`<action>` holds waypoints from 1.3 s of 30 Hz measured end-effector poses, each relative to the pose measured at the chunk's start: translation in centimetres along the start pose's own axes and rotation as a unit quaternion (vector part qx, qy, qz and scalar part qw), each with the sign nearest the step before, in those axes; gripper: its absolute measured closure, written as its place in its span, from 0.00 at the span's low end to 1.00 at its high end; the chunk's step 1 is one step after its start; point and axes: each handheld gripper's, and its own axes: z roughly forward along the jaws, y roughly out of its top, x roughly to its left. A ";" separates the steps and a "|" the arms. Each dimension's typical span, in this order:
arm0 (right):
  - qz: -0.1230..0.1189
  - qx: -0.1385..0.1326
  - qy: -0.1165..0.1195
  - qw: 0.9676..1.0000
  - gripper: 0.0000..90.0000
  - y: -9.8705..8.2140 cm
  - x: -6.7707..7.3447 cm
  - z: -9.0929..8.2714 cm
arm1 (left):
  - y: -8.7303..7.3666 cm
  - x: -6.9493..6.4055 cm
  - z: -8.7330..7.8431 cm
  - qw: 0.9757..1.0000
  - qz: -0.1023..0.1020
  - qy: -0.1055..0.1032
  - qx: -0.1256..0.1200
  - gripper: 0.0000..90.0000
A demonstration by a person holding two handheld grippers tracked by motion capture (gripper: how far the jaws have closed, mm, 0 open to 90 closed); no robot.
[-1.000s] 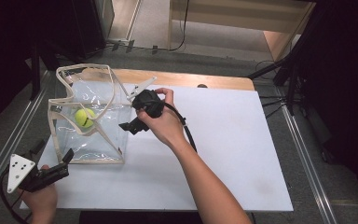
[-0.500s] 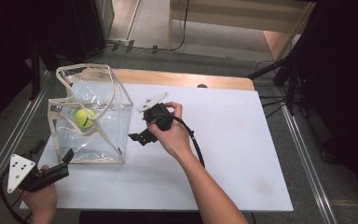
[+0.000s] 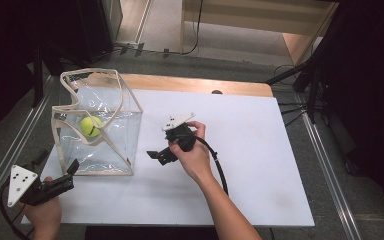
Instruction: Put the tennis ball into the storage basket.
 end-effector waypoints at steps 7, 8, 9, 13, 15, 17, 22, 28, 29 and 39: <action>0.015 -0.009 -0.007 1.000 0.00 -2.4 -0.2 -0.6 | 0.0 0.0 0.0 1.000 0.000 0.000 0.000 0.06; 0.012 -0.012 -0.008 1.000 0.00 -2.6 -0.3 -0.7 | 0.0 0.0 0.0 1.000 0.000 0.000 0.000 0.06; 0.016 -0.012 -0.009 1.000 0.00 -3.0 -0.3 -0.8 | 0.0 0.0 0.0 1.000 0.001 0.000 0.001 0.06; 0.023 -0.021 -0.018 0.999 0.00 -4.2 -0.4 -1.4 | 0.0 0.0 0.0 1.000 0.002 0.000 0.002 0.06; 0.027 -0.024 -0.022 0.999 0.00 -4.8 -0.6 -1.8 | 0.0 0.0 0.0 1.000 0.003 0.001 0.002 0.06; 0.029 -0.026 -0.028 0.999 0.00 -5.3 -0.6 -2.1 | 0.0 0.0 0.0 1.000 0.003 0.001 0.003 0.06; 0.037 -0.032 -0.036 0.998 0.00 -6.7 -0.9 -3.1 | 0.0 0.0 0.0 1.000 0.006 0.001 0.004 0.06; 0.047 -0.040 -0.049 0.997 0.00 -8.1 -1.2 -4.3 | 0.0 -0.1 0.0 1.000 0.005 0.000 0.003 0.06; 0.048 -0.041 -0.052 0.997 0.00 -8.2 -1.2 -4.5 | 0.0 -0.1 0.0 1.000 0.005 0.000 0.003 0.06; 0.061 -0.050 -0.077 0.994 0.00 -10.0 -1.7 -6.8 | 0.0 -0.1 0.1 1.000 0.006 0.000 0.003 0.06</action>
